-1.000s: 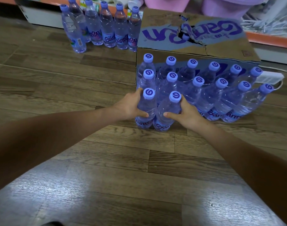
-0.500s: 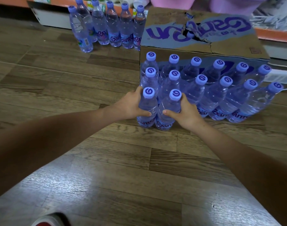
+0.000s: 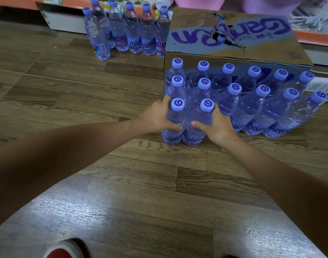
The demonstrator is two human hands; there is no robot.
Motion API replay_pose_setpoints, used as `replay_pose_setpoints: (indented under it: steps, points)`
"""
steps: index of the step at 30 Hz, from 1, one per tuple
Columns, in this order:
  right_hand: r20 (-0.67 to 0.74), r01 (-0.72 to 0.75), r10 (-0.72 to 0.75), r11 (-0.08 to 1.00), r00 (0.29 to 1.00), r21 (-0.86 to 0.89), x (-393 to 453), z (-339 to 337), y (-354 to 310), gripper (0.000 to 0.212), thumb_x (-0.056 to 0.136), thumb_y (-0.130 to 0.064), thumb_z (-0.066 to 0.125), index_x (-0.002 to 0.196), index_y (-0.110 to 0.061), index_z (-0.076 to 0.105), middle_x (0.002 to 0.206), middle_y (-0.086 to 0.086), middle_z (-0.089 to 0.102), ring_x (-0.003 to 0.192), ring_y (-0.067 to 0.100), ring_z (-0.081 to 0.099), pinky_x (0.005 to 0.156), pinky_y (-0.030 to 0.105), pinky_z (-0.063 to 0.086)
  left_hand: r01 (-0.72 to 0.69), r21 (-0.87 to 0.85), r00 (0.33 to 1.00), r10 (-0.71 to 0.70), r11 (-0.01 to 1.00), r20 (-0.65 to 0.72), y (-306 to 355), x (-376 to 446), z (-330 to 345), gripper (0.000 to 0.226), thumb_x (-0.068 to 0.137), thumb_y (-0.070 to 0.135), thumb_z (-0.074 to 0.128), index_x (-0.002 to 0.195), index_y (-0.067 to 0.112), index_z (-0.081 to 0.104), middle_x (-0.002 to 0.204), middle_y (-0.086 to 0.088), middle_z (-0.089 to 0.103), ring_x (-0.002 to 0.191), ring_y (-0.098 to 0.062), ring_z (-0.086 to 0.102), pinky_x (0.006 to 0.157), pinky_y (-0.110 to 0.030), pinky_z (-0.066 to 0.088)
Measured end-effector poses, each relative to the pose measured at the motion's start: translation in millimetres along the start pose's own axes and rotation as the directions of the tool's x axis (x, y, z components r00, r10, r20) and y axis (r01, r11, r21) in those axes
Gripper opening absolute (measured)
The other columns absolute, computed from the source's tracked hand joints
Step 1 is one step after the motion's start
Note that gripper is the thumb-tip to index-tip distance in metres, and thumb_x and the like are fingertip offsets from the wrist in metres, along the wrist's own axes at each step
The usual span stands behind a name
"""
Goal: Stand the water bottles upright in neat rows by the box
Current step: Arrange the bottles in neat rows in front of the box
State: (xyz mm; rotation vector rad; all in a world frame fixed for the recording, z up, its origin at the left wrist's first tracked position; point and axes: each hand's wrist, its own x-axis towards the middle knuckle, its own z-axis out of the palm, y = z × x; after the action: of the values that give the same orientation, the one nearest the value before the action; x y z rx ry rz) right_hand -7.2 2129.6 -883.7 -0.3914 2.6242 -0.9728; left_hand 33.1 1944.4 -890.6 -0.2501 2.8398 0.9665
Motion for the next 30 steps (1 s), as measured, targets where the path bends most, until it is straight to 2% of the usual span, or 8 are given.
replay_pose_setpoints:
  steps: [10,20,23,25,27,28,30]
  points:
    - [0.000,-0.016,0.016,1.000,1.000,0.002,-1,2,1,0.073,0.080,-0.040,0.069,0.138,-0.022,0.029,0.131,0.008,0.055,0.119,0.031,0.051,0.097,0.043,0.045,-0.015,-0.038,1.000,0.015,0.999,0.006,-4,3,0,0.081,0.057,0.033,0.085,0.119,0.008,0.040,0.121,-0.011,0.053,0.109,-0.027,0.051,0.091,-0.039,0.046]
    - [-0.062,-0.007,0.007,1.000,0.998,0.009,-4,3,0,0.071,0.078,-0.042,0.070,0.136,-0.023,0.033,0.127,0.008,0.058,0.117,0.032,0.053,0.094,0.041,0.046,-0.041,-0.091,0.999,0.041,0.995,0.002,-7,4,0,0.081,0.055,0.029,0.087,0.118,0.007,0.041,0.118,-0.010,0.053,0.107,-0.025,0.052,0.092,-0.041,0.046]
    - [-0.018,0.009,-0.009,1.000,1.000,0.004,-3,-4,2,0.073,0.074,-0.047,0.072,0.132,-0.024,0.035,0.126,0.005,0.059,0.115,0.030,0.054,0.093,0.044,0.048,-0.034,-0.117,0.999,0.034,0.993,0.004,-3,4,-1,0.079,0.057,0.027,0.086,0.119,0.007,0.040,0.121,-0.008,0.052,0.110,-0.023,0.051,0.092,-0.036,0.045]
    - [0.075,0.011,-0.009,1.000,0.997,-0.024,-2,-12,3,0.078,0.069,-0.052,0.073,0.131,-0.028,0.032,0.128,0.002,0.056,0.116,0.028,0.054,0.093,0.046,0.048,-0.033,-0.148,0.999,0.033,0.988,-0.002,-3,2,1,0.081,0.058,0.025,0.086,0.122,0.011,0.038,0.124,-0.005,0.052,0.113,-0.020,0.051,0.090,-0.029,0.043]
    - [0.153,-0.001,0.005,1.000,0.988,-0.027,-1,-22,2,0.085,0.064,-0.058,0.073,0.131,-0.033,0.027,0.132,-0.003,0.050,0.120,0.024,0.050,0.095,0.045,0.045,-0.018,-0.186,0.999,0.025,0.982,0.036,-7,0,3,0.082,0.059,0.023,0.086,0.124,0.013,0.036,0.127,-0.004,0.051,0.116,-0.020,0.051,0.094,-0.031,0.045]
    - [0.152,-0.005,0.005,1.000,0.988,0.002,-1,-29,0,0.086,0.065,-0.056,0.073,0.133,-0.033,0.026,0.130,-0.005,0.048,0.118,0.020,0.048,0.095,0.041,0.044,-0.010,-0.197,0.997,0.025,0.980,0.077,-8,0,1,0.083,0.060,0.023,0.085,0.125,0.014,0.036,0.129,-0.003,0.050,0.117,-0.019,0.051,0.096,-0.033,0.046]
    - [0.071,0.011,-0.019,0.994,0.997,0.112,-1,-47,-2,0.078,0.069,-0.050,0.073,0.133,-0.030,0.032,0.124,-0.005,0.047,0.115,0.017,0.049,0.092,0.034,0.042,0.031,-0.233,0.987,0.007,0.972,0.160,-13,-1,-7,0.085,0.063,0.023,0.084,0.130,0.014,0.033,0.132,-0.002,0.047,0.117,-0.016,0.049,0.094,-0.025,0.047]
